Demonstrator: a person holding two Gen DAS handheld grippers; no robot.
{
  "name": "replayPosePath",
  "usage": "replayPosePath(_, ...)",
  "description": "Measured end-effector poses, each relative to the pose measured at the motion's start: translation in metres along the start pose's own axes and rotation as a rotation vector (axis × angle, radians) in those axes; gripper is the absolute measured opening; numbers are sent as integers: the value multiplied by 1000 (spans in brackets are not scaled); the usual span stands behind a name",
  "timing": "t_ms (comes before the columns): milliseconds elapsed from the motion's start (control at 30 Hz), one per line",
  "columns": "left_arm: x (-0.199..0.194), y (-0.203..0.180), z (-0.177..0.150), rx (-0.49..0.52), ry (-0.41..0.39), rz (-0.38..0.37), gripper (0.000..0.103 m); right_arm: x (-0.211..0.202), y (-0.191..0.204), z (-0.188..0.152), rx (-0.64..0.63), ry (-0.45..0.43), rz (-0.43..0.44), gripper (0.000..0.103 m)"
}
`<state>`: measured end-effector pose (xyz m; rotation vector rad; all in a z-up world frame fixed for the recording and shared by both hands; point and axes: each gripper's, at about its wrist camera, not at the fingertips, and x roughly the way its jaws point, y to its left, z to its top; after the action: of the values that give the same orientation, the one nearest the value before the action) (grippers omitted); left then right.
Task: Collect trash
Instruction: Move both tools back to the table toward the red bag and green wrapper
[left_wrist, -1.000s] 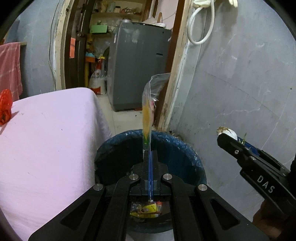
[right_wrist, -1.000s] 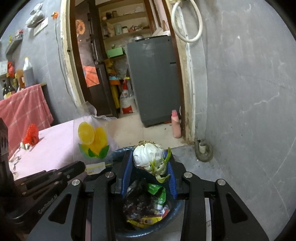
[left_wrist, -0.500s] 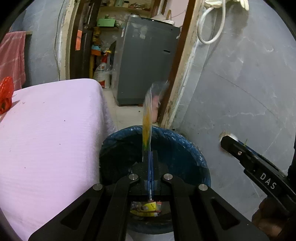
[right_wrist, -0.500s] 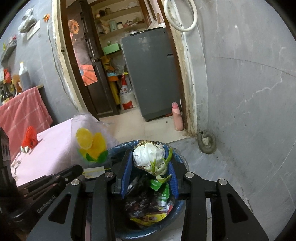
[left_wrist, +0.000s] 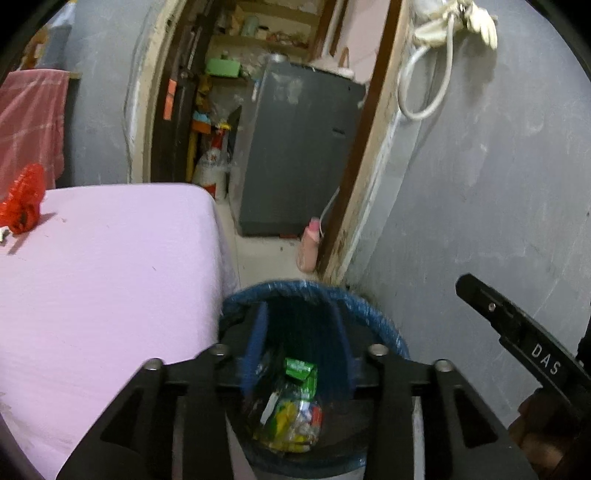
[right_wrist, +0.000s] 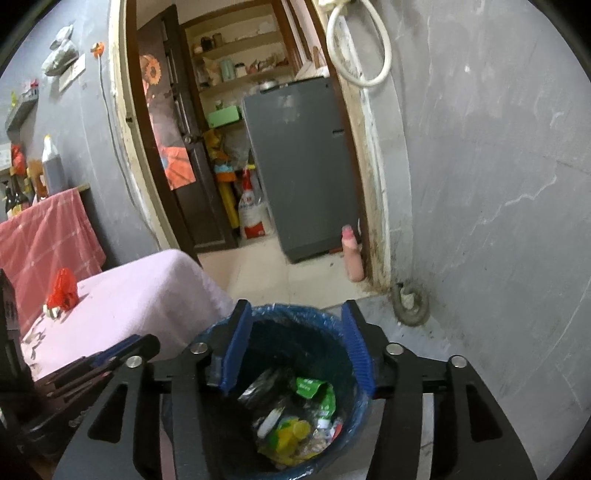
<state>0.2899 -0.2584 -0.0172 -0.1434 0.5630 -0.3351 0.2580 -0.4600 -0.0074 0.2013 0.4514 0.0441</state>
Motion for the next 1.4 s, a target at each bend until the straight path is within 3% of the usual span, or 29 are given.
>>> replayPosePath(67,-8,3,6,-1,-26,11,37,-4,2,4,-2,-24,-1,57)
replayPosePath(133,-15,7,12,1,-47,27,45,-7,4,6,-7,-37,-1,59)
replayPosePath(200,-24,12,18,-1,-76,52,62,-10,8,10,-5,-53,6,71)
replayPosePath(400,-46,31,34,4,-144,132,88,-18,27,20,-20,-106,21,95)
replayPosePath(467,-54,38,38,3,-166,151,90,-21,35,23,-17,-129,31,103)
replayPosePath(600,-71,52,43,1,-189,196,97,-25,50,29,-25,-159,49,103)
replayPosePath(900,-114,104,52,-21,-235,287,98,-37,87,37,-22,-178,105,103)
replayPosePath(1400,-167,255,63,-156,-199,511,98,-8,210,55,-87,-144,259,103)
